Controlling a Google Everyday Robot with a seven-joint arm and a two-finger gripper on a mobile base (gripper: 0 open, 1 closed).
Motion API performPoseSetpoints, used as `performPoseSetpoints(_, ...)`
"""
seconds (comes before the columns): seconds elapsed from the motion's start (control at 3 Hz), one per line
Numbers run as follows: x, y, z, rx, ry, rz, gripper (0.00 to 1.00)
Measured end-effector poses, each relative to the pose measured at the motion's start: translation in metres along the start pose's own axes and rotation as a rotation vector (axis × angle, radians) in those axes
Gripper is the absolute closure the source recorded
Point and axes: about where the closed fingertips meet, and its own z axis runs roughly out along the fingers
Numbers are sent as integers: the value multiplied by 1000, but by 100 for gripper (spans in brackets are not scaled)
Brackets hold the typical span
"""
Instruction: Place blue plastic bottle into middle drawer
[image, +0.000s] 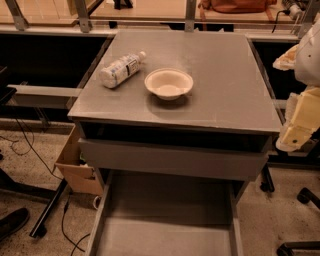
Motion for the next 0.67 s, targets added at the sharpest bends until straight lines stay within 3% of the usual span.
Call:
performPoseSetpoints(0.33,0,0,0,0,0,0,0)
performPoseSetpoints(0.67,-21,-4,-1,6,-85,-8,0)
